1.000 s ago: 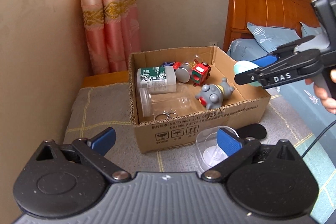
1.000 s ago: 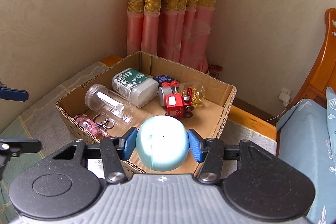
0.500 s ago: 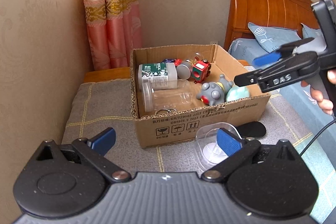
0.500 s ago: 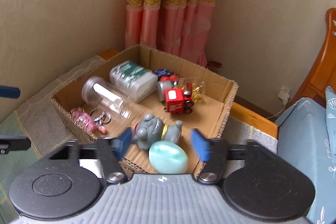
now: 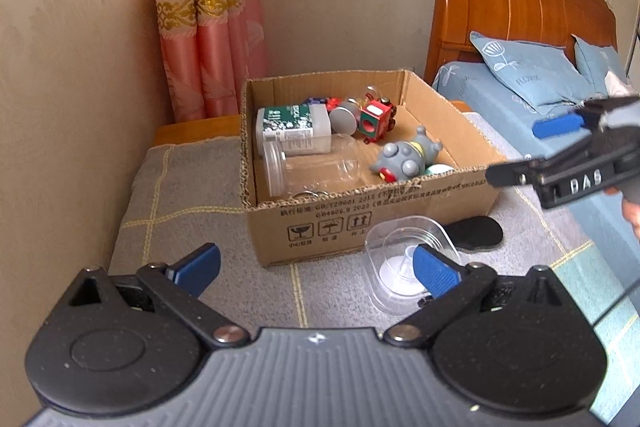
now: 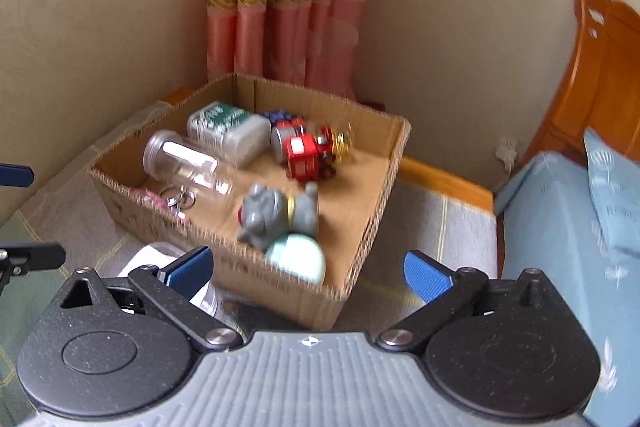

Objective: Organize rigid objects
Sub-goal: 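Move left tool to clear square container while right tool approaches black oval case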

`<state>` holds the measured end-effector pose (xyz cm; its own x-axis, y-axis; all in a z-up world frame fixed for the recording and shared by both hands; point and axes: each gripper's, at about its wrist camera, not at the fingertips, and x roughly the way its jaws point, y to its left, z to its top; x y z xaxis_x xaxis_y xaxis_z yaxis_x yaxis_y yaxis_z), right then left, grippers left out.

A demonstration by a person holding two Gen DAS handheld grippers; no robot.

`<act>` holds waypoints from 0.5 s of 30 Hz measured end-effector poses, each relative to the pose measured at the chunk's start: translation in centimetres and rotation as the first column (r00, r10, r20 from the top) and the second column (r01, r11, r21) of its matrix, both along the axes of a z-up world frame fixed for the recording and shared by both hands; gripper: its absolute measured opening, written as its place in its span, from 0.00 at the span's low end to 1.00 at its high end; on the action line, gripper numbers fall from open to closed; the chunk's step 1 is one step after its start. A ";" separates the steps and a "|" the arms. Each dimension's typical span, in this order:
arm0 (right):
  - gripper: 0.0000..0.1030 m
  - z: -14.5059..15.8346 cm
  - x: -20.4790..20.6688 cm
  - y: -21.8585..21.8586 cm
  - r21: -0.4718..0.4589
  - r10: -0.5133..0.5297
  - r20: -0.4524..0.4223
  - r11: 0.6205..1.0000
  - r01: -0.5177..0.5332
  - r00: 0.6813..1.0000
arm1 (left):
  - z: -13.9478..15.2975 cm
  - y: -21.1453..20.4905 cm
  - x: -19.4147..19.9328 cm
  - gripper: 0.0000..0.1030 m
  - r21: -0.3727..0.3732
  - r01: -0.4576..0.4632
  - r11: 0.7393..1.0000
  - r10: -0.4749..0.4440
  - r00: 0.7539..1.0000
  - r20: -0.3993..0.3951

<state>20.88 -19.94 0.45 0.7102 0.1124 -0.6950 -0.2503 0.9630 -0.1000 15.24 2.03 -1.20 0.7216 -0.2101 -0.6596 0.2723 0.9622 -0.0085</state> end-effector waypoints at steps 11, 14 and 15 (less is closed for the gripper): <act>1.00 -5.9 -3.6 -0.2 -0.024 -0.129 -0.126 0.992 0.127 0.984 | -1.8 -2.8 0.6 0.99 0.035 0.039 0.999 -0.037 0.997 -0.069; 1.00 -6.8 -4.9 -0.5 -0.001 -0.157 -0.135 0.987 0.158 0.978 | -2.6 -4.2 1.1 0.99 0.040 0.077 0.996 -0.074 0.995 -0.073; 1.00 -6.9 -5.4 -0.7 0.010 -0.162 -0.139 0.986 0.165 0.977 | -2.9 -4.8 1.3 0.99 0.043 0.090 0.995 -0.087 0.994 -0.073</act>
